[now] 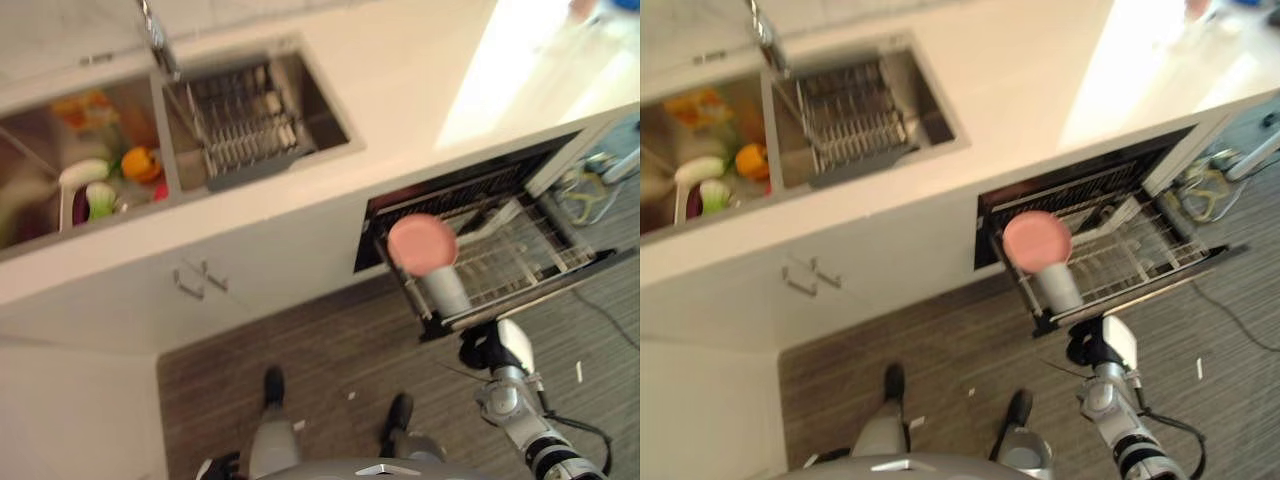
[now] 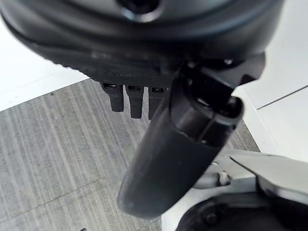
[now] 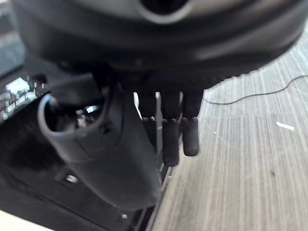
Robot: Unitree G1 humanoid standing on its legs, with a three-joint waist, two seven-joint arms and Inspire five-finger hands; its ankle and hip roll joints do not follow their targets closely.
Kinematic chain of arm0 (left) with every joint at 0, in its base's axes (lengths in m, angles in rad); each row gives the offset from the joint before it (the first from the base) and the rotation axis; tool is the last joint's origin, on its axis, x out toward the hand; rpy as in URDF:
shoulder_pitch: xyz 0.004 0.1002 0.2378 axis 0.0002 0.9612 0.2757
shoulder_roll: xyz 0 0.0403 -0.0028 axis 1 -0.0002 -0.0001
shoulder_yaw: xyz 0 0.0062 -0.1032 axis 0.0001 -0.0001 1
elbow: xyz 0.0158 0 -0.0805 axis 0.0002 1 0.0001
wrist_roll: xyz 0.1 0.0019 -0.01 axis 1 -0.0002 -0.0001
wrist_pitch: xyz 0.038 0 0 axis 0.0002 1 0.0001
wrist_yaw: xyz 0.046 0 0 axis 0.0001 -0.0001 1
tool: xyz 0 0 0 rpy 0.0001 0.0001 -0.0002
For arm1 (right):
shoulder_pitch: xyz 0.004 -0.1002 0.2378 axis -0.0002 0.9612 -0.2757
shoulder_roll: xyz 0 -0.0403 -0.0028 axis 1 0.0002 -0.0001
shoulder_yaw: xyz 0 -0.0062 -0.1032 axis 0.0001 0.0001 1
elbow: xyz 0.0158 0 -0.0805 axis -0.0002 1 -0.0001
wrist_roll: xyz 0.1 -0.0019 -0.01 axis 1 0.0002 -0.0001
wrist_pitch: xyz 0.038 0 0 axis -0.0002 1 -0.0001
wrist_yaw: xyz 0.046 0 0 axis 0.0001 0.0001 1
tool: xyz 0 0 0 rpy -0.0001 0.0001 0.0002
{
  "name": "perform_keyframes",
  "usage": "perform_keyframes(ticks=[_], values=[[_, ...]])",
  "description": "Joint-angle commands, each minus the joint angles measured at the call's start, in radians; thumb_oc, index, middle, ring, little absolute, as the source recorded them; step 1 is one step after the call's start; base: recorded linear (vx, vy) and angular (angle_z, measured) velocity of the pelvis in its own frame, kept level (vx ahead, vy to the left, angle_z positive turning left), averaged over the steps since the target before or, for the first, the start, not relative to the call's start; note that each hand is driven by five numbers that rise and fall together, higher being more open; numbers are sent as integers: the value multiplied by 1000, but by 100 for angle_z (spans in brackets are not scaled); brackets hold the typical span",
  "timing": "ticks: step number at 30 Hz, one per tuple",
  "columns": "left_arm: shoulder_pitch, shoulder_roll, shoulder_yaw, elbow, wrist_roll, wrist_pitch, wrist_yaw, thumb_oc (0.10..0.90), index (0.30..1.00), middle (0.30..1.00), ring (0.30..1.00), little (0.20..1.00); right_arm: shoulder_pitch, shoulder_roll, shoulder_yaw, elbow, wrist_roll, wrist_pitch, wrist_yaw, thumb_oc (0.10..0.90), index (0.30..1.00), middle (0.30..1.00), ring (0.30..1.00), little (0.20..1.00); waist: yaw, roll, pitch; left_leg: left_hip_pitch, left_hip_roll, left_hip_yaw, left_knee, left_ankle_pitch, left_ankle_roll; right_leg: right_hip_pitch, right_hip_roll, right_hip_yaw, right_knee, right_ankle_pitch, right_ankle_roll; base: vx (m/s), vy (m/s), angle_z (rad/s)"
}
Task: Place the dishes in the dishwasher.
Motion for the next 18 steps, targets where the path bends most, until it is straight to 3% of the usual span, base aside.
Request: perform_keyframes(ticks=[1,6,8,11,14,15,18], values=[[-99,19,-80,67,-11,-28,5,800,900,900,900,900,-334,-106,-43,-26,-6,-58,-73,400,300,300,300,300,45,8,48,80,-13,63,9,-116,5,-27,-93,40,44,-89,58,-26,58,12],[-102,27,-75,91,-31,-28,22,800,900,900,900,900,-506,-156,24,-59,-23,-62,-102,400,300,300,300,300,71,6,59,47,-25,76,9,-113,13,-77,-110,68,51,-72,65,-5,76,-6],[-79,23,-104,31,-67,-36,35,800,900,900,900,900,-656,-159,39,-17,13,-59,-141,400,300,300,300,300,95,7,64,38,-34,78,9,-116,23,-87,-120,76,50,-63,72,36,112,6],[-68,32,-121,-40,-96,-40,39,800,900,900,900,900,-724,-166,68,-37,21,-57,-141,400,300,300,300,300,114,3,68,36,-42,67,11,-120,33,-84,-128,77,51,-65,75,55,66,7],[-45,65,-155,-179,-107,-42,25,800,900,900,900,900,-791,-235,98,-59,12,-52,-125,400,300,300,300,300,141,2,79,2,-55,28,15,-115,39,-85,-143,47,56,-61,79,9,6,17],[-54,101,-176,-268,-130,-47,26,800,900,900,900,900,-839,-294,93,-57,26,-50,-139,400,300,300,300,300,166,10,95,-34,-69,-2,18,-106,36,-89,-153,12,61,-60,82,-27,-7,24],[-73,127,-166,-321,-122,-43,41,800,900,900,900,900,-807,-289,37,-58,75,-55,-173,400,300,300,300,300,183,14,95,-42,-72,-22,15,-123,20,-75,-149,-6,59,-89,93,65,-70,46]])
